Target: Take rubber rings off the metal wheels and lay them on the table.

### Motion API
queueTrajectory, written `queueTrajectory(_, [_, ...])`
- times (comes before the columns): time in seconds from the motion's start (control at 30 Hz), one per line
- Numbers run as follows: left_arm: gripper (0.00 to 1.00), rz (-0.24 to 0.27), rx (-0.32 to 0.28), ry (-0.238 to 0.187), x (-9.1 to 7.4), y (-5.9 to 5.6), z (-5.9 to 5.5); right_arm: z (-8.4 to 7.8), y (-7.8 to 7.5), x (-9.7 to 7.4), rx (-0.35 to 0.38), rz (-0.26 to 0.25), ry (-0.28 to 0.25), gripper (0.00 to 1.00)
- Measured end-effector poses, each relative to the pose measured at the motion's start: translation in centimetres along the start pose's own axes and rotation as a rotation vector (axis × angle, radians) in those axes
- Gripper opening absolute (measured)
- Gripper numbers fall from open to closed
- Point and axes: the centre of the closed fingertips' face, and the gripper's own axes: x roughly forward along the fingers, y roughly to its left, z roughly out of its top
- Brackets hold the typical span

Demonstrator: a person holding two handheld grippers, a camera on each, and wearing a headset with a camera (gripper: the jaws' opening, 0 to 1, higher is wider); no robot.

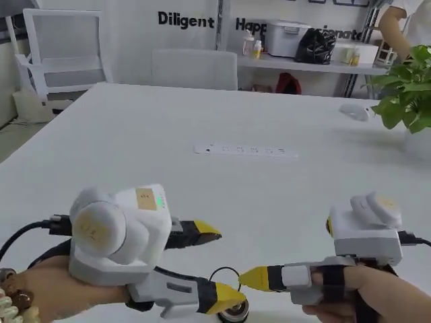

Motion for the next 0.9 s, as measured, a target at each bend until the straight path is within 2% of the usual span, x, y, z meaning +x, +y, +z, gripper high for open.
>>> queueTrajectory(0.23, [0.57,0.015,0.041,0.013,-1.3,-0.2,0.1,0.0,1.2,0.5,-0.009,0.034,0.006,0.00])
queueTrajectory(0.43, [0.60,0.015,0.025,-0.011,-2.9,-0.9,0.7,-0.5,2.0,0.9,-0.023,0.056,0.028,0.00])
queueTrajectory(0.63, [0.62,0.010,0.019,-0.009,-4.6,-1.8,0.9,-1.0,2.4,1.3,-0.036,0.066,0.051,0.00])
queueTrajectory(0.8, [0.63,0.054,0.039,0.028,-6.4,-1.6,0.1,-1.5,2.8,1.7,-0.049,0.075,0.076,0.00])
queueTrajectory(0.9, [0.65,0.071,0.025,0.053,-7.6,-1.6,-0.8,-1.9,3.0,1.9,-0.056,0.080,0.091,0.00])
